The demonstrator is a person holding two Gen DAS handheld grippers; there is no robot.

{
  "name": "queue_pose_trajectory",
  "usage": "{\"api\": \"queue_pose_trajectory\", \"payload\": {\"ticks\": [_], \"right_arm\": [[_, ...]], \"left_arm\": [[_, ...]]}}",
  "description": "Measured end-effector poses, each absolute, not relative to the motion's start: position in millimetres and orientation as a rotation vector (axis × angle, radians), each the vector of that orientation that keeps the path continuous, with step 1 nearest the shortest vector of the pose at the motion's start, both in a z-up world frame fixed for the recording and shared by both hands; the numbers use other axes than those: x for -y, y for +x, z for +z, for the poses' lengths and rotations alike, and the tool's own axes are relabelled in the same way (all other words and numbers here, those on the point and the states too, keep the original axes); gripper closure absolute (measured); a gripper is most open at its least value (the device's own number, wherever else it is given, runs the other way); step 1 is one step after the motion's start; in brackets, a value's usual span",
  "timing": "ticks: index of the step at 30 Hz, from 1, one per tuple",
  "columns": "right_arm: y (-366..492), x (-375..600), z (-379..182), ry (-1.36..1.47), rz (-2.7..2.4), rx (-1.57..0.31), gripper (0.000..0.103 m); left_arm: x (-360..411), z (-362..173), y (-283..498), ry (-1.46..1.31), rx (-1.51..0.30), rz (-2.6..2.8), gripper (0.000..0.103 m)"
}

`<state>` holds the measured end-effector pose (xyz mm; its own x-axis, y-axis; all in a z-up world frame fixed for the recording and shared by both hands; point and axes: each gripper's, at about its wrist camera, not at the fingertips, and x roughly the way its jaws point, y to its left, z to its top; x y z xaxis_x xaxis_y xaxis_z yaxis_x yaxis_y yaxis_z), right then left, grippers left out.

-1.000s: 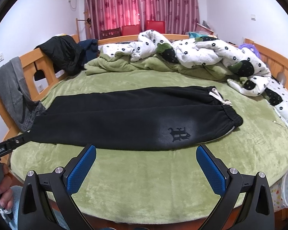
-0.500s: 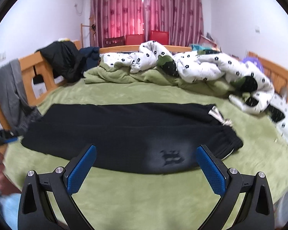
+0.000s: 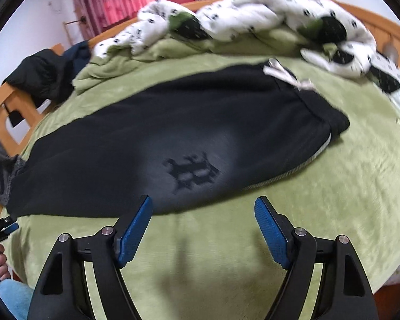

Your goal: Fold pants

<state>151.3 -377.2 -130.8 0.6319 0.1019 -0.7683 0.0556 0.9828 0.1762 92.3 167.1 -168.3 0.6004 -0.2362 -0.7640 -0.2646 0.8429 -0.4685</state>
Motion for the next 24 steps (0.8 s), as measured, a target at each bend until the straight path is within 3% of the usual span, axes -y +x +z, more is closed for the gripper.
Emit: {"api": "queue_pose_trajectory", "payload": {"ticks": [8, 12, 13, 14, 15, 16, 17, 18, 19, 24], "right_arm": [[176.6, 397.1, -178.6, 0.354, 0.036, -0.916, 0.024], [196.4, 405.7, -195.1, 0.473, 0.074, -0.907, 0.024], [199.5, 408.0, -196.9, 0.5, 0.067, -0.895, 0.027], [203.4, 410.5, -197.2, 0.529, 0.051, -0.884, 0.039], [206.7, 411.8, -196.6, 0.542, 0.036, -0.883, 0.049], [210.4, 412.3, -196.0, 0.548, 0.021, -0.89, 0.073], [214.6, 411.8, -194.5, 0.555, 0.028, -0.897, 0.084], [216.9, 410.0, -190.2, 0.555, 0.034, -0.888, 0.086], [217.5, 408.4, -183.7, 0.543, 0.036, -0.87, 0.089], [234.3, 390.2, -134.0, 0.396, 0.08, -0.793, 0.09]], "left_arm": [[-207.1, -203.4, 88.8, -0.862, -0.79, 0.028, 0.027], [-210.1, -207.6, 101.7, -0.864, -0.781, 0.051, 0.028], [-208.3, -208.0, 106.1, -0.859, -0.788, 0.064, 0.035], [-209.4, -208.9, 112.2, -0.85, -0.804, 0.088, 0.04], [-207.2, -208.7, 116.5, -0.841, -0.818, 0.11, 0.054], [-207.4, -208.8, 121.8, -0.831, -0.835, 0.14, 0.07], [-208.7, -208.9, 124.2, -0.831, -0.845, 0.163, 0.077], [-209.5, -206.9, 124.1, -0.84, -0.842, 0.172, 0.089], [-212.4, -202.8, 122.9, -0.861, -0.82, 0.166, 0.091], [-212.5, -149.8, 137.4, -0.778, -0.688, 0.098, 0.093]]}}
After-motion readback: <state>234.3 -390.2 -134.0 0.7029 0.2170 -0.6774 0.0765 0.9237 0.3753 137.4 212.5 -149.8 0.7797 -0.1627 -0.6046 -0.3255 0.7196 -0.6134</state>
